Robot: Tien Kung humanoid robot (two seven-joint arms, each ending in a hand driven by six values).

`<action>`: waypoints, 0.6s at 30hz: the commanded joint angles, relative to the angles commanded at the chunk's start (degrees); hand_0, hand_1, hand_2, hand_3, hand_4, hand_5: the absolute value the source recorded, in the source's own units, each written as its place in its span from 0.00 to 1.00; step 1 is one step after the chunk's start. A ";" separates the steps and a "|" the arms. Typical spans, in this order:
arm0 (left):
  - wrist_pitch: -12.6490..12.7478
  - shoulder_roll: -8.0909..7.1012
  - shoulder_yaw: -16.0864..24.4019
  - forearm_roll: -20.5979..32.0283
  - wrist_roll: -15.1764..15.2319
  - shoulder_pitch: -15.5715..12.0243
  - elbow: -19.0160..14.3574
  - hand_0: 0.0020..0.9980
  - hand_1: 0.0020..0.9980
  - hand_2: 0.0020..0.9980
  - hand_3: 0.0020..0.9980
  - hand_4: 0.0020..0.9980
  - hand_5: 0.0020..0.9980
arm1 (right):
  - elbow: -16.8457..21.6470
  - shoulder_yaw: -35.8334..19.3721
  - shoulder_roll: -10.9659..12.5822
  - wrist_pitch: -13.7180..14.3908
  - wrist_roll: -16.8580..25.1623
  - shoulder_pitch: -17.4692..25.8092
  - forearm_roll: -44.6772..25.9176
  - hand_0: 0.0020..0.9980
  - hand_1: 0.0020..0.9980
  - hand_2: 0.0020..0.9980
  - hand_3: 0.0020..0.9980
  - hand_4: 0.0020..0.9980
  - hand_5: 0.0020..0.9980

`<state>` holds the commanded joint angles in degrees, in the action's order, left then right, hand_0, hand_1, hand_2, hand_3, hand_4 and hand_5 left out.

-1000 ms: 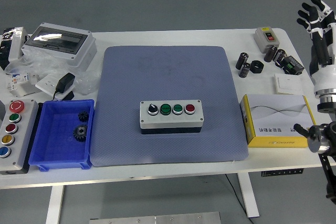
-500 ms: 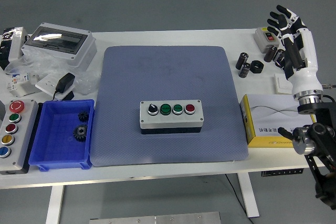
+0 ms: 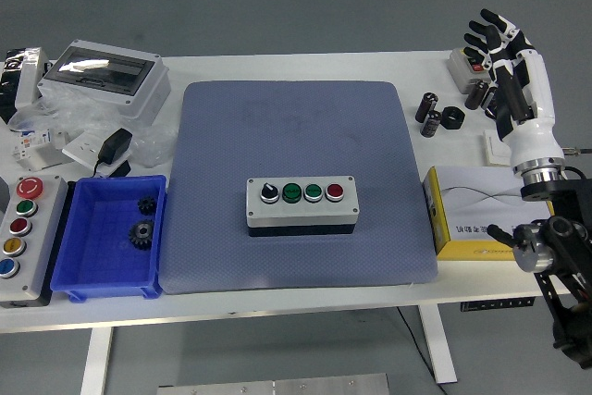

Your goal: Pick up the button,place it on the desk,press the button,press the button

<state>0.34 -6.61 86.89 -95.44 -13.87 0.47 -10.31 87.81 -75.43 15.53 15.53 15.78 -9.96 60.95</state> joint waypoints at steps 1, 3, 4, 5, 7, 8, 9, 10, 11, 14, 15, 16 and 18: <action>0.01 0.01 0.06 -0.03 -0.01 -0.03 0.00 0.61 0.60 0.53 0.60 0.64 0.17 | -0.02 -0.01 0.00 -0.06 0.01 -0.01 -0.02 0.79 0.78 0.80 0.81 0.81 0.63; 0.03 0.03 0.13 -0.07 -0.01 -0.09 0.00 0.61 0.60 0.53 0.60 0.64 0.17 | -0.02 0.00 0.03 -0.17 -0.01 -0.05 -0.07 0.79 0.78 0.80 0.81 0.81 0.63; 0.03 0.04 0.16 -0.09 -0.01 -0.12 0.00 0.61 0.60 0.53 0.60 0.64 0.17 | -0.01 0.01 0.04 -0.21 -0.01 -0.07 -0.08 0.79 0.78 0.80 0.81 0.81 0.63; 0.03 0.05 0.17 -0.09 -0.01 -0.14 0.00 0.61 0.60 0.53 0.60 0.64 0.17 | -0.01 0.01 0.05 -0.24 -0.02 -0.09 -0.08 0.79 0.78 0.80 0.81 0.81 0.63; 0.03 0.02 -0.06 0.19 0.05 -0.13 0.00 0.61 0.60 0.53 0.60 0.64 0.17 | -0.03 -0.13 0.10 -0.39 -0.08 -0.14 -0.01 0.80 0.78 0.80 0.81 0.81 0.63; 0.04 -0.03 -0.27 0.46 0.10 -0.09 0.00 0.61 0.60 0.53 0.60 0.64 0.17 | -0.01 -0.27 0.14 -0.45 -0.09 -0.14 0.02 0.80 0.78 0.80 0.81 0.81 0.63; 0.05 -0.08 -0.42 0.67 0.15 -0.04 0.00 0.61 0.60 0.53 0.60 0.64 0.17 | 0.02 -0.42 0.18 -0.50 -0.10 -0.14 0.04 0.80 0.78 0.80 0.81 0.81 0.63; 0.05 -0.13 -0.53 0.80 0.19 -0.01 0.00 0.61 0.60 0.53 0.60 0.64 0.17 | 0.04 -0.54 0.23 -0.54 -0.11 -0.15 0.05 0.80 0.78 0.80 0.81 0.81 0.63; 0.05 -0.20 -0.58 0.88 0.21 0.03 0.00 0.61 0.60 0.53 0.60 0.64 0.17 | 0.06 -0.70 0.30 -0.61 -0.12 -0.15 0.06 0.80 0.78 0.80 0.81 0.81 0.63; 0.09 -0.40 -0.67 1.07 0.26 0.09 0.00 0.61 0.60 0.53 0.60 0.64 0.17 | 0.06 -0.98 0.43 -0.74 -0.11 -0.11 0.04 0.81 0.79 0.80 0.81 0.82 0.64; 0.09 -0.45 -0.74 1.14 0.27 0.10 0.00 0.61 0.60 0.53 0.60 0.64 0.17 | 0.04 -1.04 0.43 -0.77 -0.10 -0.07 0.03 0.81 0.79 0.80 0.81 0.82 0.64; 0.09 -0.48 -0.81 1.22 0.29 0.12 0.00 0.61 0.60 0.53 0.60 0.64 0.17 | 0.01 -1.12 0.41 -0.80 -0.09 -0.01 0.01 0.81 0.79 0.80 0.81 0.82 0.64; 0.08 -0.50 -0.89 1.31 0.31 0.19 0.00 0.61 0.60 0.53 0.60 0.64 0.17 | -0.05 -1.32 0.38 -0.89 -0.07 0.14 -0.04 0.81 0.79 0.80 0.81 0.82 0.64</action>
<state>0.42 -7.10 86.00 -94.13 -13.56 0.65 -10.31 87.76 -76.75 15.91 14.64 15.71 -9.82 60.91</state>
